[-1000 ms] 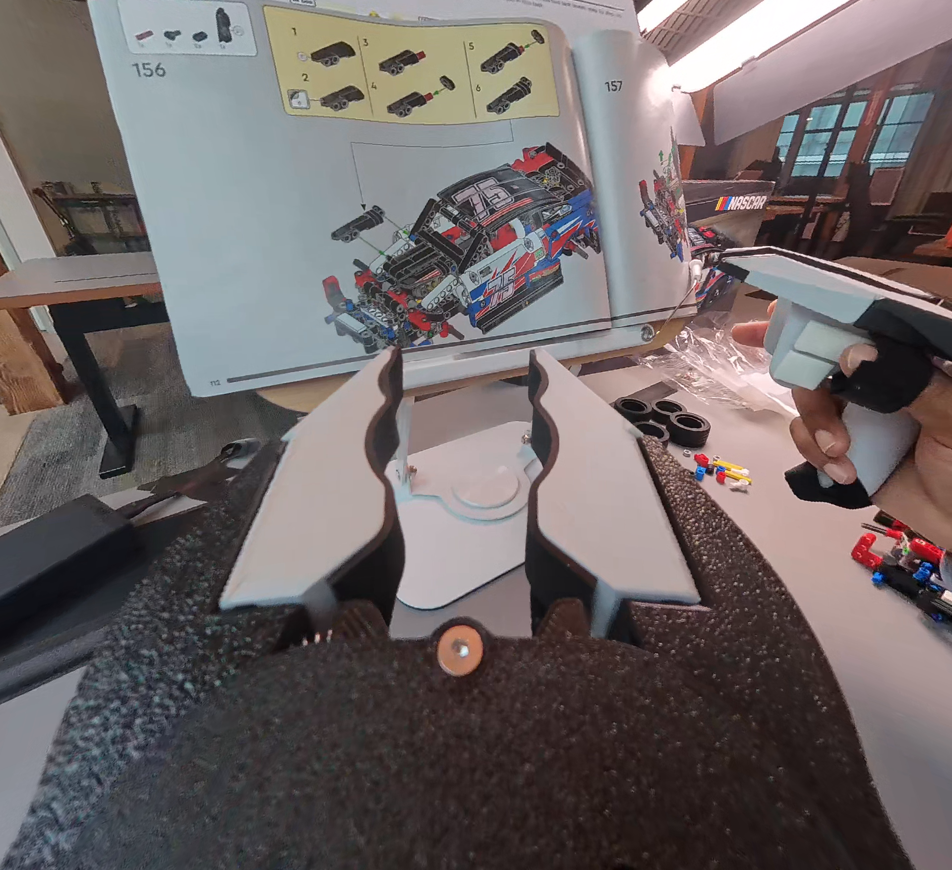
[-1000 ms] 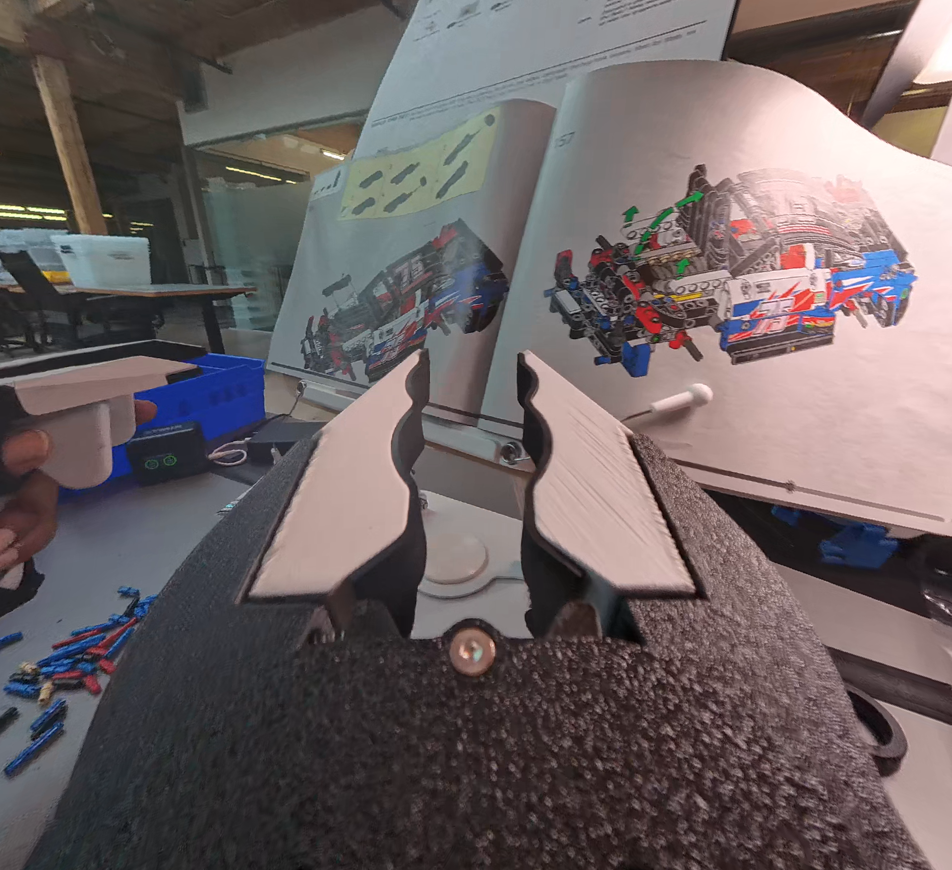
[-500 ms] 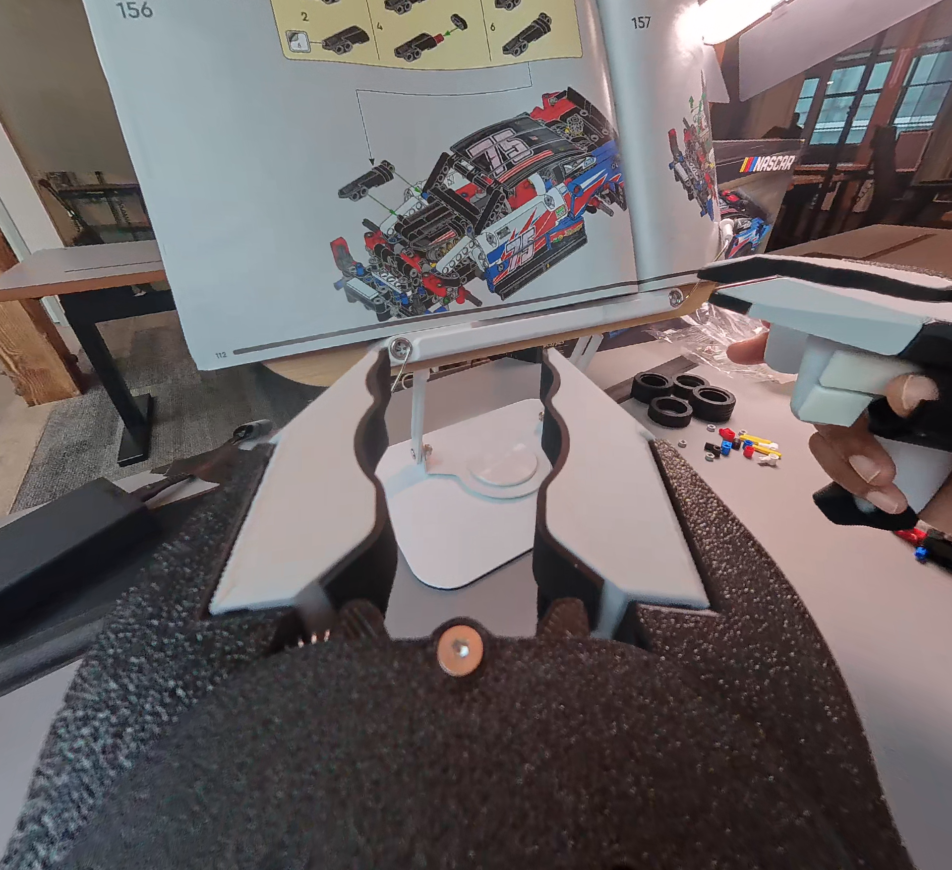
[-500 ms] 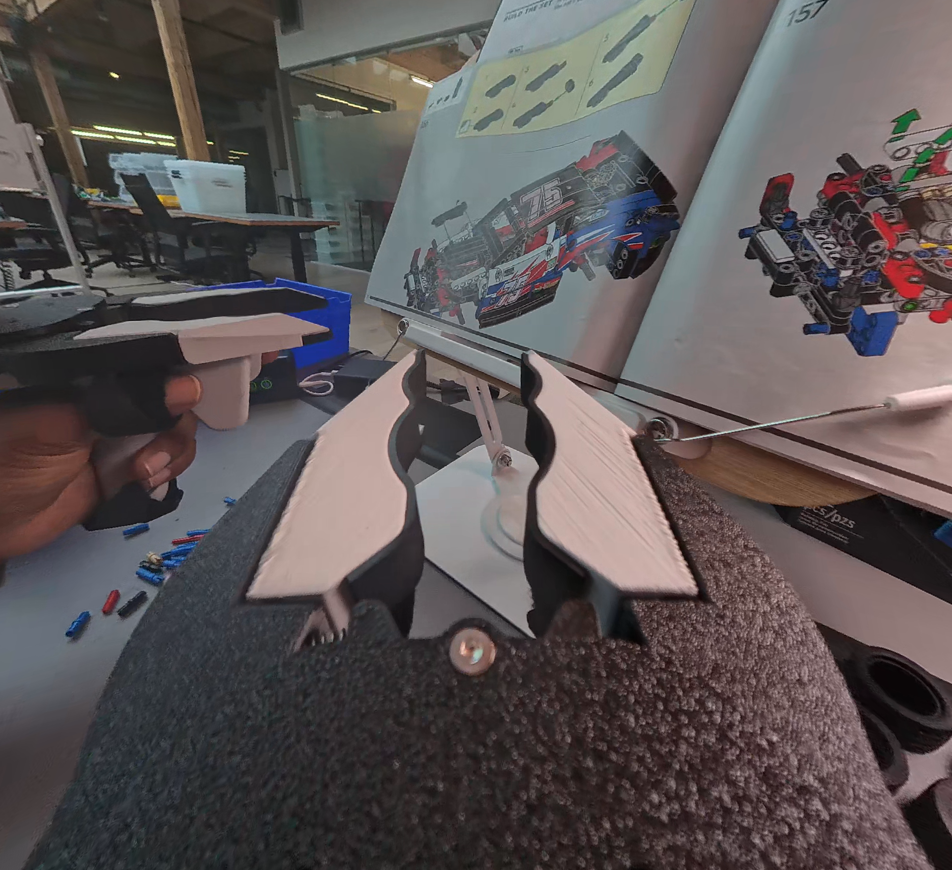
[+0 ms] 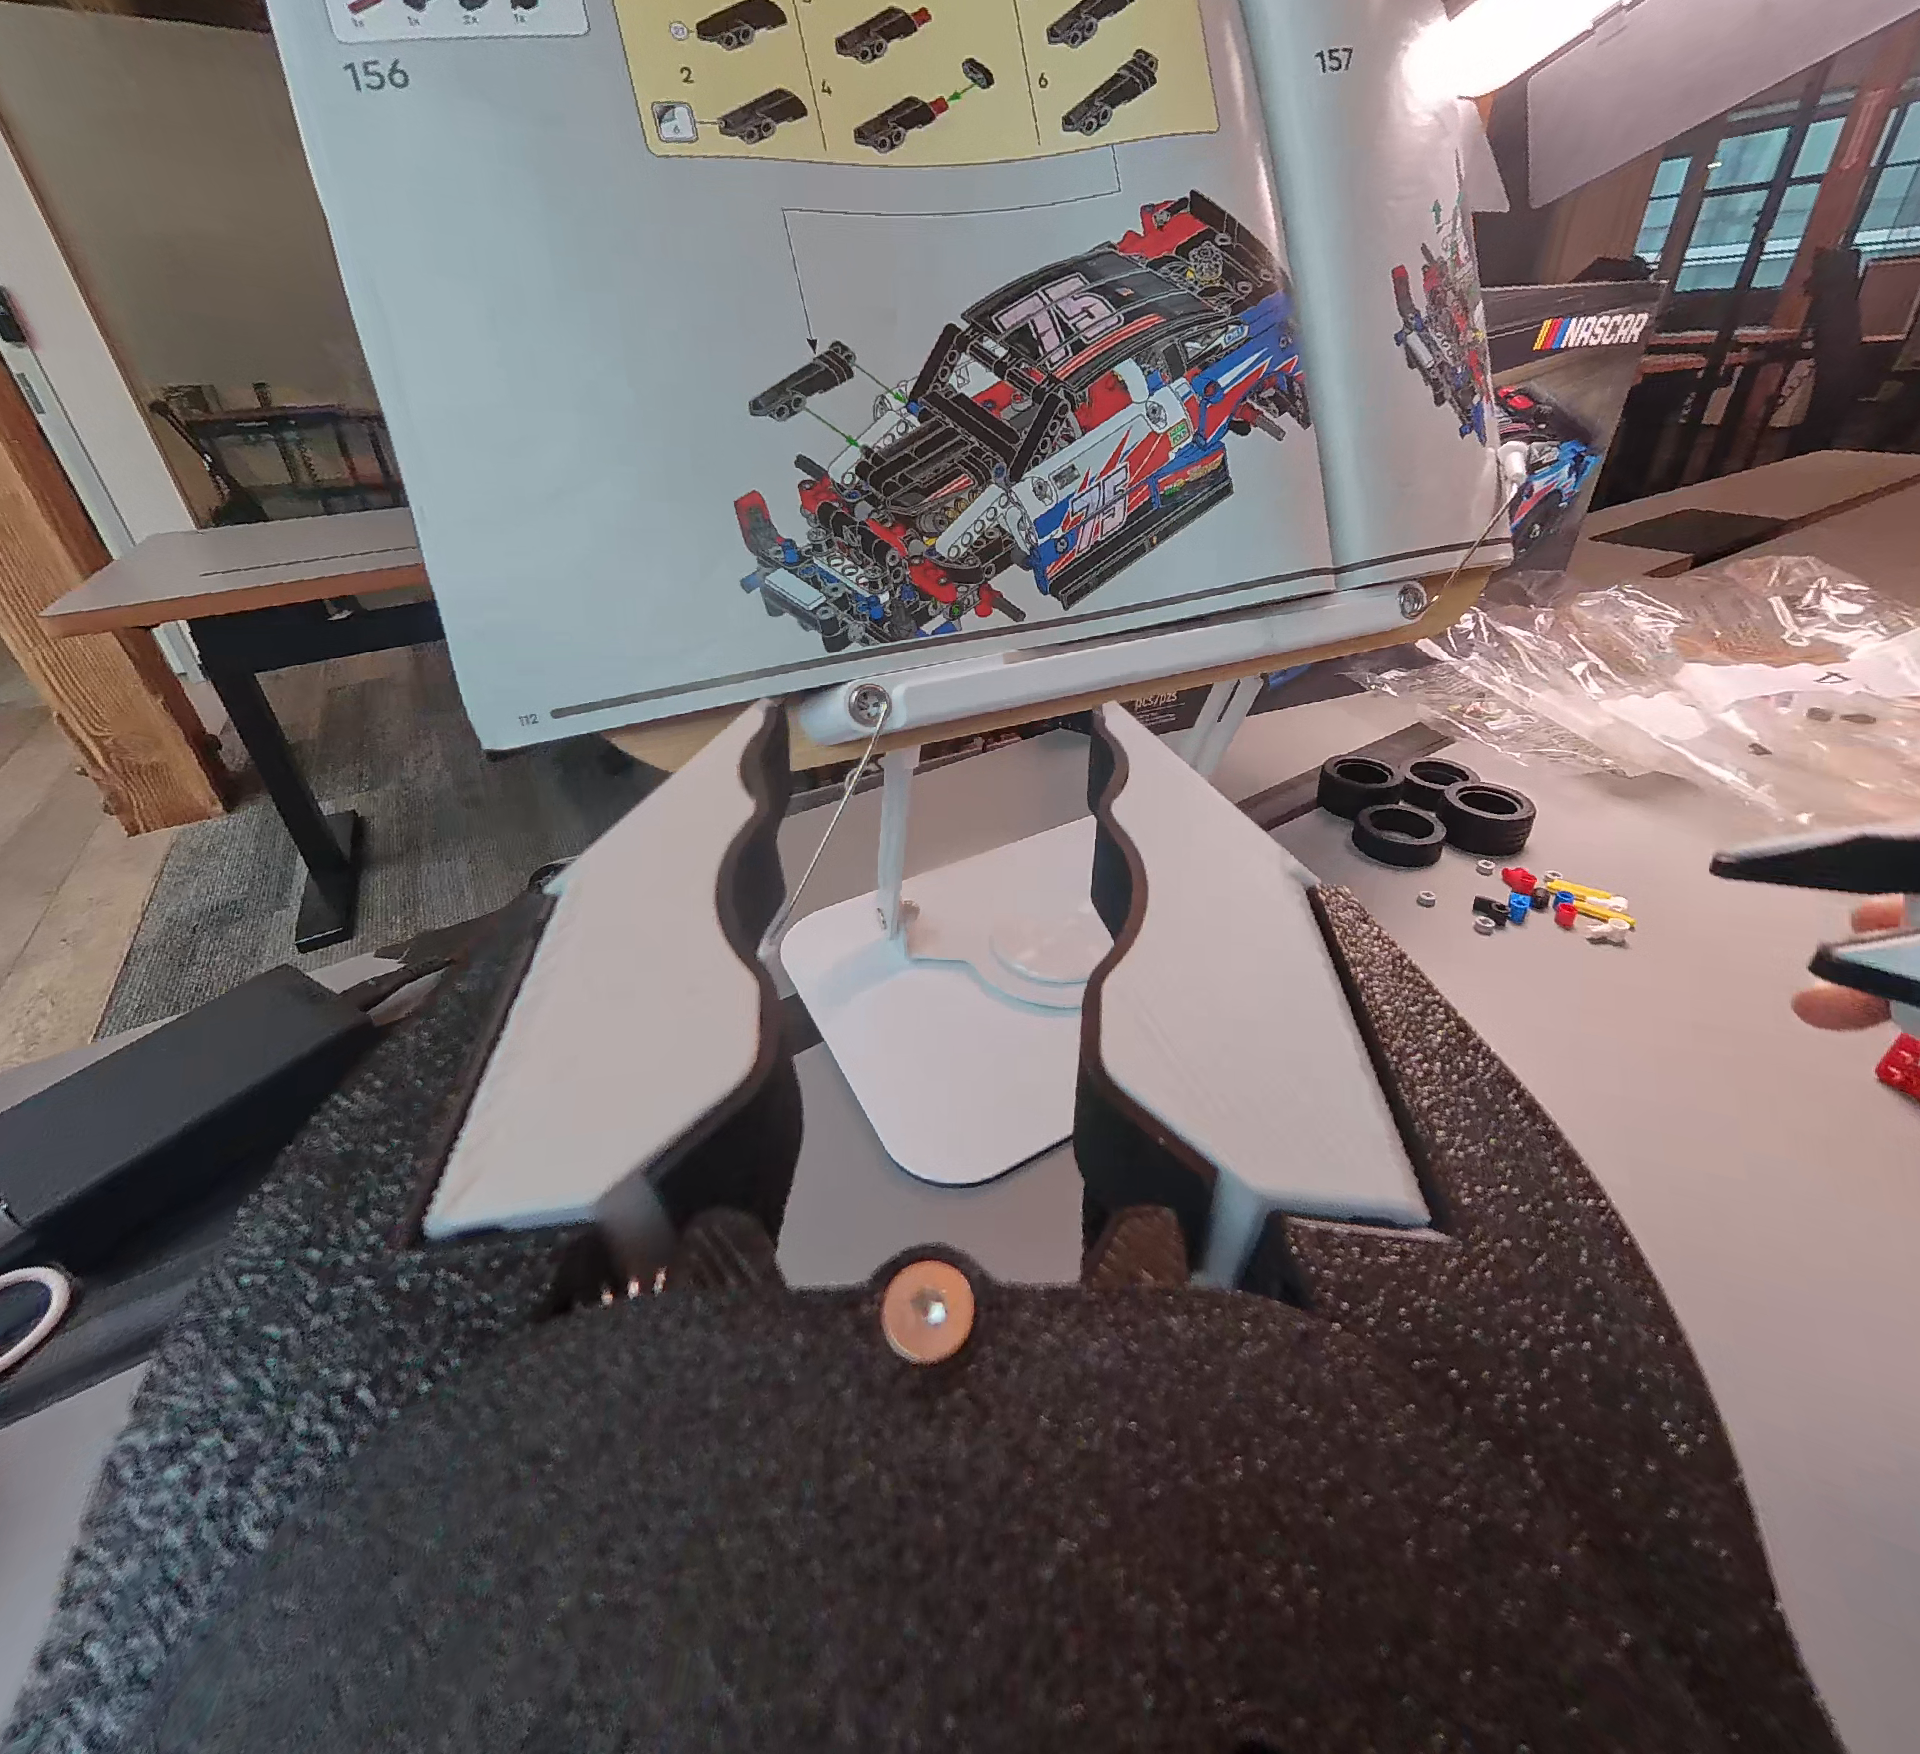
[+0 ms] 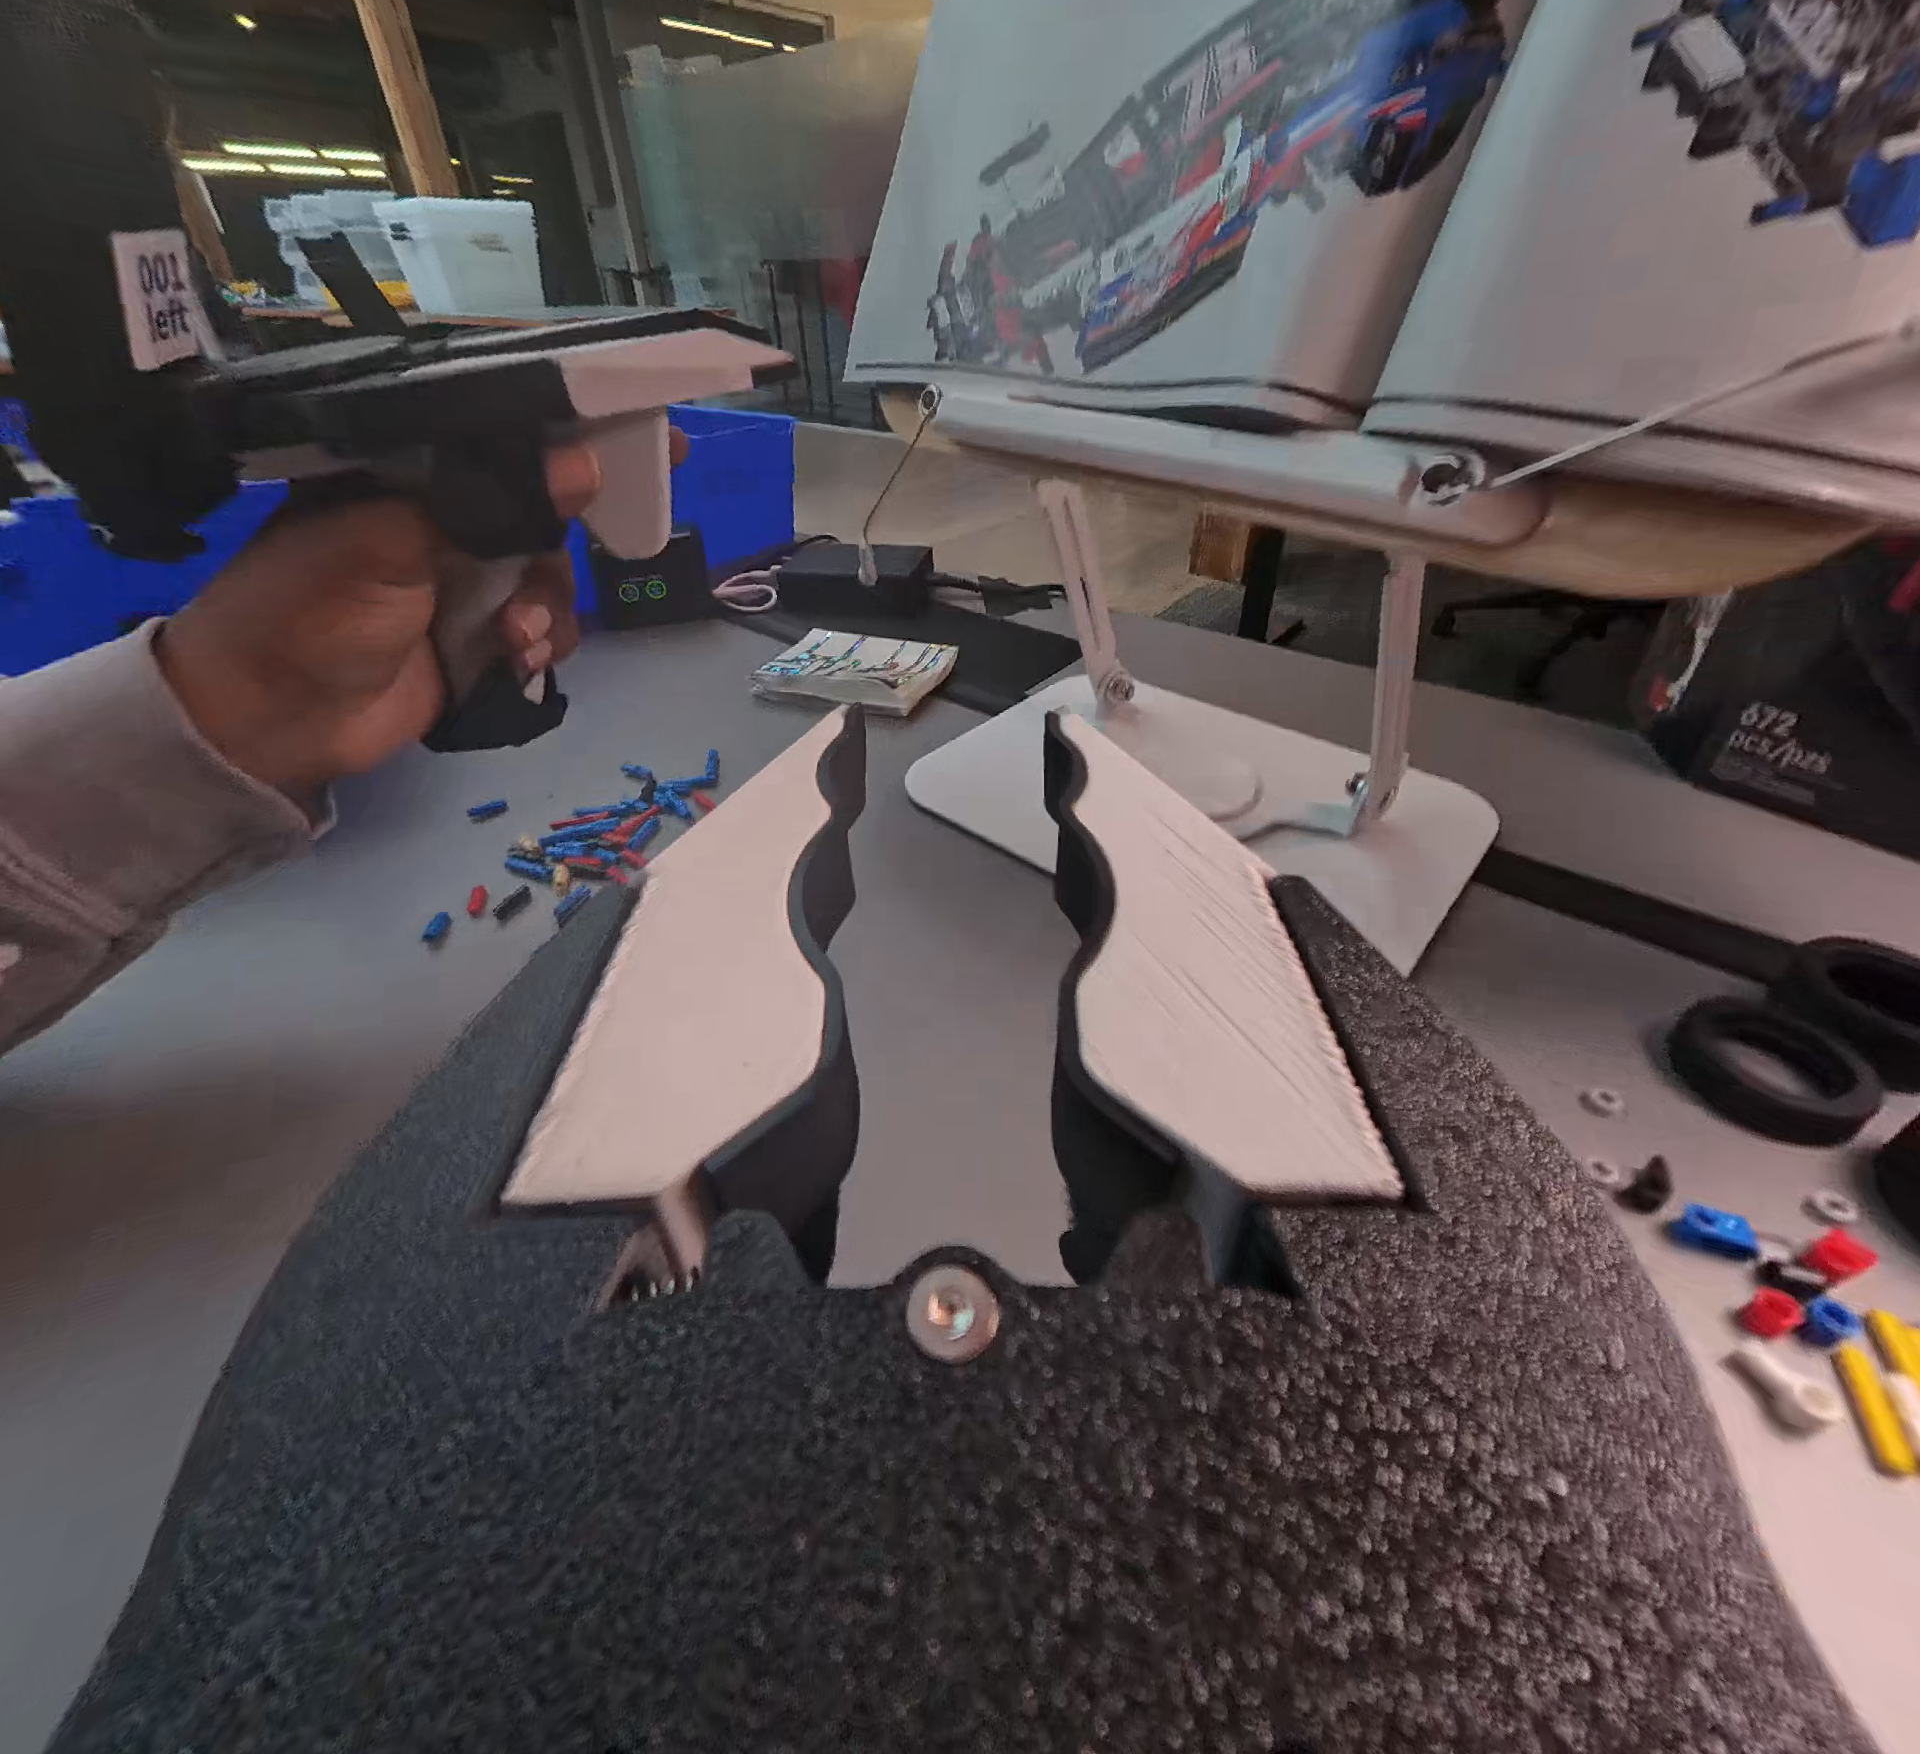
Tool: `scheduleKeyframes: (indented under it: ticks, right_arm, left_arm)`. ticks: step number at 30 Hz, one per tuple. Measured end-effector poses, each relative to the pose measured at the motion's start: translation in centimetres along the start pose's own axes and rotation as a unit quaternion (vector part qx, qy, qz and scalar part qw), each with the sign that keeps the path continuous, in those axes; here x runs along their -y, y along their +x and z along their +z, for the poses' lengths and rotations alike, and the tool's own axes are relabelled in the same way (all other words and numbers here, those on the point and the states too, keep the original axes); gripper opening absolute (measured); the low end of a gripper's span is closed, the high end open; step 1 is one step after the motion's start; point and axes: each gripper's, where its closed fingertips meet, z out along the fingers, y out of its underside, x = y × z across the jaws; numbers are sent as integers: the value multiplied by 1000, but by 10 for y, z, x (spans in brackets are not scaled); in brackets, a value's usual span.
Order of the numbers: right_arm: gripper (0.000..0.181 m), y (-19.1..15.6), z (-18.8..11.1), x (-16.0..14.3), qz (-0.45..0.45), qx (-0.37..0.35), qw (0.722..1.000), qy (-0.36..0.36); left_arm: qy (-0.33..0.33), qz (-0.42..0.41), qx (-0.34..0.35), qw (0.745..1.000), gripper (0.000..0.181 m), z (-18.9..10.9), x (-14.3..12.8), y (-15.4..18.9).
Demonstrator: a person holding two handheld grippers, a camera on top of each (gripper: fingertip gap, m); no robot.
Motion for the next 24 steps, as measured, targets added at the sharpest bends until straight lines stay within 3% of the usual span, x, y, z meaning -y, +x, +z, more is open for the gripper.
scheduleKeyframes:
  ticks: [5,15,18,21,24]
  right_arm:
    - [37,-9,0,-8,14,8,1000,0]
    - [56,4,-12,11,-27,-36,998,42]
    - [55,0,-12,12,-42,-33,998,42]
    - [42,-8,-11,10,-37,-13,999,38]
    - [28,-17,-10,7,-39,11,999,31]
  left_arm:
    - [4,10,8,1000,57,-1,0,-1]
    - [23,14,4,1000,62,0,0,10]
    - [21,18,-1,1000,62,2,-2,16]
    - [16,26,-3,1000,61,3,-4,20]
    - [23,30,-5,999,31,6,3,20]
